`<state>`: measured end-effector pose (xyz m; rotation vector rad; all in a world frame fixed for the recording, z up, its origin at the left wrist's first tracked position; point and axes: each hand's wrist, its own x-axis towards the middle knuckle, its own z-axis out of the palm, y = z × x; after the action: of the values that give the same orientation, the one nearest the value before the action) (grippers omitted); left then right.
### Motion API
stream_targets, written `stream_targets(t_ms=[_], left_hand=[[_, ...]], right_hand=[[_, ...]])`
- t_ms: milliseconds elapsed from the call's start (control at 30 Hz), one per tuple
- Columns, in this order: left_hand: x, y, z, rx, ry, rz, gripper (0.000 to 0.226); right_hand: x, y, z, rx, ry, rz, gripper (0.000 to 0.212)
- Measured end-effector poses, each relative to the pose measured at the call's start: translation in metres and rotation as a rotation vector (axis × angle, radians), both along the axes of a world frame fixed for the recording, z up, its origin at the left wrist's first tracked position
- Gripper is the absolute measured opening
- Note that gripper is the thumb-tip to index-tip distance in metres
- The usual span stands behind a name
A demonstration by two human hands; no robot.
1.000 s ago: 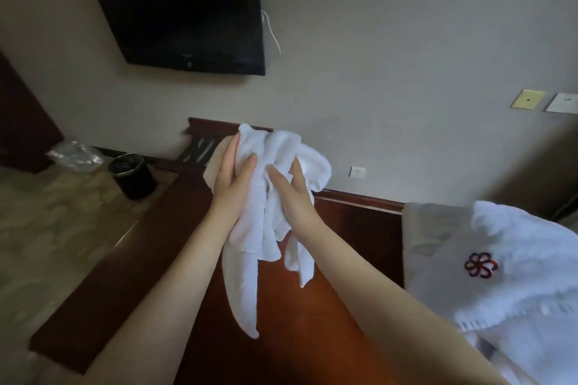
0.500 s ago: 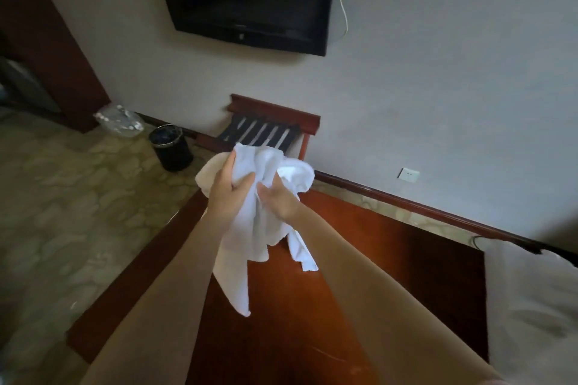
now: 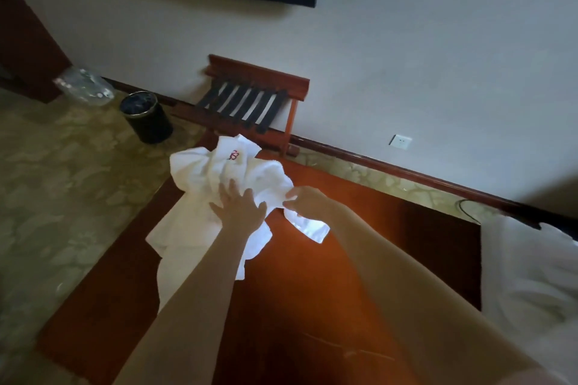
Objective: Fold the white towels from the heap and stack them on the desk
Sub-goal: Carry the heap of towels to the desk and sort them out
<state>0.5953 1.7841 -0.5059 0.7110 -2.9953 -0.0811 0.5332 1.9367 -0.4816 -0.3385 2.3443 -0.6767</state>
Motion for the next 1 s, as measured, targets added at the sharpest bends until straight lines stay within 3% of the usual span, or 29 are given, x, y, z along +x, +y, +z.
stream_targets(t_ms=[67,133,267,467,633,767,833,900,1000], left_hand=[[-0.009,0.021,-0.004,0.208,-0.159,-0.113,0.05],[-0.016,0.047,0.003,0.287,-0.099,-0.199,0.047],[-0.023,0.118,0.029,0.626,0.058,-0.312,0.033],[-0.002,0.254,0.067,0.937,0.013,-0.554,0.03],[0.04,0.38,0.086,1.067,-0.171,-0.722,0.037],[0.077,0.455,0.1,1.171,-0.332,-0.782,0.069],[0.095,0.48,0.105,1.182,-0.39,-0.775,0.099],[0.106,0.498,0.106,1.184,-0.413,-0.733,0.119],[0.113,0.511,0.103,1.113,-0.414,-0.667,0.129]], right_hand=[[0.002,0.019,0.01,-0.053,0.027,-0.054,0.042],[0.007,0.047,0.022,-0.084,0.086,-0.087,0.037],[0.032,0.125,0.05,-0.097,0.185,-0.259,0.04],[0.105,0.263,0.085,-0.089,0.331,-0.539,0.035],[0.184,0.365,0.106,-0.013,0.664,-0.79,0.026],[0.239,0.426,0.121,0.155,1.012,-0.923,0.025],[0.261,0.456,0.122,0.281,0.987,-1.019,0.034],[0.278,0.484,0.116,0.328,0.792,-1.142,0.055],[0.298,0.512,0.102,0.118,0.462,-1.28,0.102]])
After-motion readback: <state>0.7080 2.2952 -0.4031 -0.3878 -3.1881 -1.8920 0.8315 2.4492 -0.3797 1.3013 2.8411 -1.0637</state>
